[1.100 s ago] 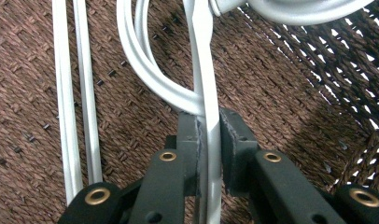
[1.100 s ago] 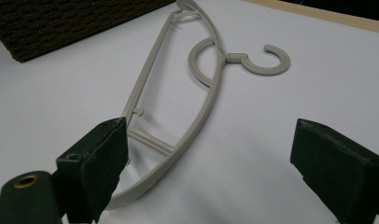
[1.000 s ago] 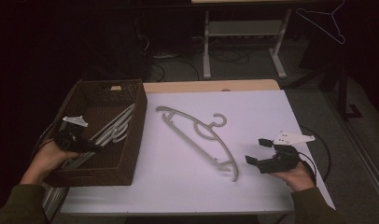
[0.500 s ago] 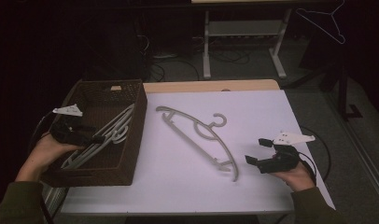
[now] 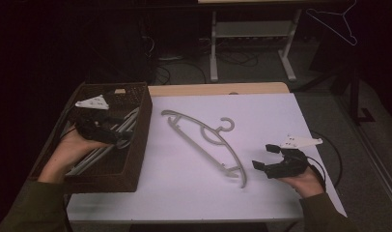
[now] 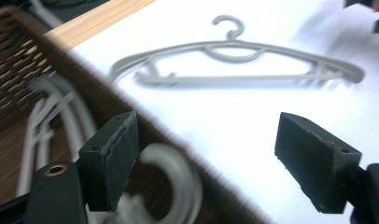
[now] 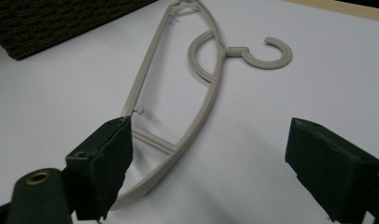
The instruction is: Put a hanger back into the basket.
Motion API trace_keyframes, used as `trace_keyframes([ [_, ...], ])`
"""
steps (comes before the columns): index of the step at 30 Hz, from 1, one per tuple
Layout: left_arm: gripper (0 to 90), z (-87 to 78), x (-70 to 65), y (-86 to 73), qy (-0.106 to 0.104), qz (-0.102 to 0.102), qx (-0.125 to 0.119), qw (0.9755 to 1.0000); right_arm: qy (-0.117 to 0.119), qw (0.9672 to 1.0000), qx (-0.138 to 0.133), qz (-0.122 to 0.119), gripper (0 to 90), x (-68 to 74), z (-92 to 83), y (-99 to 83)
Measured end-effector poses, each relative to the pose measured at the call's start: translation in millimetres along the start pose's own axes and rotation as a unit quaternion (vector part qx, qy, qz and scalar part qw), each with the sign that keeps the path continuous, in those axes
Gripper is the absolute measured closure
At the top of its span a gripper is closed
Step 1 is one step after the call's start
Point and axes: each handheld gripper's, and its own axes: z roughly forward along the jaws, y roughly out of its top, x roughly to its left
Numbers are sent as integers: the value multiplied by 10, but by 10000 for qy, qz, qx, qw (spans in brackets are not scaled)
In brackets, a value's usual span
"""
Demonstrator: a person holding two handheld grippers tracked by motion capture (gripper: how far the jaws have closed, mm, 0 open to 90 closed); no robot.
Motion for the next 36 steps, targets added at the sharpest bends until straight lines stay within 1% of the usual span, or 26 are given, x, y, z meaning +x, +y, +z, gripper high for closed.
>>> trace_keyframes([
  [1, 207, 42, -39, 37, -38, 60, -11, 10000, 3, 10000, -3, -21, 149, -1, 0, 2],
  [4, 207, 176, -154, 137, -196, 156, -56, 9997, 7, 10000, -15, -4, 149, 2, -3, 7],
  [8, 207, 354, -303, 233, -386, 282, -81, 9988, 13, 10000, -36, 7, 148, 0, -13, 8],
  [12, 201, 517, -430, 285, -546, 312, -159, 9979, 30, 10000, -46, -4, 149, -3, -14, 12],
  [14, 196, 597, -485, 304, -596, 348, -169, 9975, 33, 10000, -30, 0, 151, -1, -9, 13],
  [16, 192, 676, -544, 320, -645, 342, -198, 9971, 37, 10000, -15, -11, 155, 4, -4, 15],
  [18, 190, 753, -601, 335, -676, 358, -219, 9968, 47, 10000, 36, -25, 183, 9, -2, 19],
  [20, 190, 828, -660, 345, -723, 333, -237, 9965, 81, 10000, 55, -19, 208, 13, 3, 26],
  [24, 190, 986, -767, 346, -776, 281, -179, 9964, 66, 9999, 127, 7, 288, 14, 19, 35],
  [28, 191, 1123, -835, 311, -772, 219, -174, 9966, 74, 9997, 226, -12, 424, 29, 41, 47],
  [30, 208, 1185, -861, 285, -695, 223, -141, 9972, 79, 9995, 292, -31, 498, 35, 59, 52],
  [32, 262, 1246, -888, 255, -609, 189, -124, 9979, 55, 9994, 345, -42, 578, 37, 88, 60],
  [33, 298, 1276, -897, 238, -586, 173, -100, 9981, 83, 9992, 391, -29, 626, 38, 104, 65],
  [34, 345, 1308, -908, 221, -541, 125, -73, 9984, 47, 9990, 433, -22, 664, 41, 125, 70],
  [36, 443, 1382, -914, 183, -464, 101, -11, 9989, 14, 9987, 501, 4, 741, 44, 175, 79],
])
